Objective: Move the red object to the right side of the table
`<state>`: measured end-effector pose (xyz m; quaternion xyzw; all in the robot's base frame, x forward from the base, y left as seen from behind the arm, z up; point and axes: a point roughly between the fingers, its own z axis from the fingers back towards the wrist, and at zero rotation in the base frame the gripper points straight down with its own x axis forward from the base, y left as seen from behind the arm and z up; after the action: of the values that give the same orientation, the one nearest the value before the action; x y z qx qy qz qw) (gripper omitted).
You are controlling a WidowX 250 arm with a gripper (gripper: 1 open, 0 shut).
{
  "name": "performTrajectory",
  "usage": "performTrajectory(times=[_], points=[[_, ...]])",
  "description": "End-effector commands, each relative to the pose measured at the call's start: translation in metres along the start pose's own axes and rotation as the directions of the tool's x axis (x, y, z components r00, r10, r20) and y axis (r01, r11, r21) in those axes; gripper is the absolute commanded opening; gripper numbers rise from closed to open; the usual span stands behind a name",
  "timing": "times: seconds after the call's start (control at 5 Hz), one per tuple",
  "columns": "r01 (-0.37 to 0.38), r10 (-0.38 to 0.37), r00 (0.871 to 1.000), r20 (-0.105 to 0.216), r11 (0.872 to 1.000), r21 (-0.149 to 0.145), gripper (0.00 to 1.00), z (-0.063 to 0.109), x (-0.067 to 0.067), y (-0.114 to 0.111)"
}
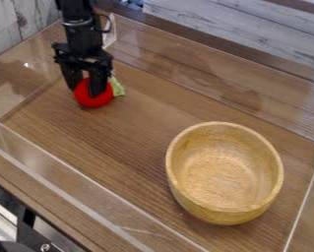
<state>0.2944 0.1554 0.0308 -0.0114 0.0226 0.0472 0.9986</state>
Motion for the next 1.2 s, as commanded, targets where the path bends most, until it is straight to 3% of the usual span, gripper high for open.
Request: performTrajectory(times=[0.0,0.2,0.4,0.6,1.0], points=[[0.049,-0.049,0.997,0.063,0.999,0.002,0.00,0.034,0.000,-0.016],[0.108,-0.105,0.988,0.109,0.994,-0.020,0.00,0.068,-0.007,-0.036],[0.092,-0.085,0.986,0.144,0.995,-0.047,0.00,0.086,0.001,-0.058],[0.072,-0.061,0.986,0.156,0.996,-0.061,0.00,0.086,0.010,-0.080],[0.033,-0.023,0.988,0.155,0.998,-0.061,0.00,0.049,0.031,-0.090]])
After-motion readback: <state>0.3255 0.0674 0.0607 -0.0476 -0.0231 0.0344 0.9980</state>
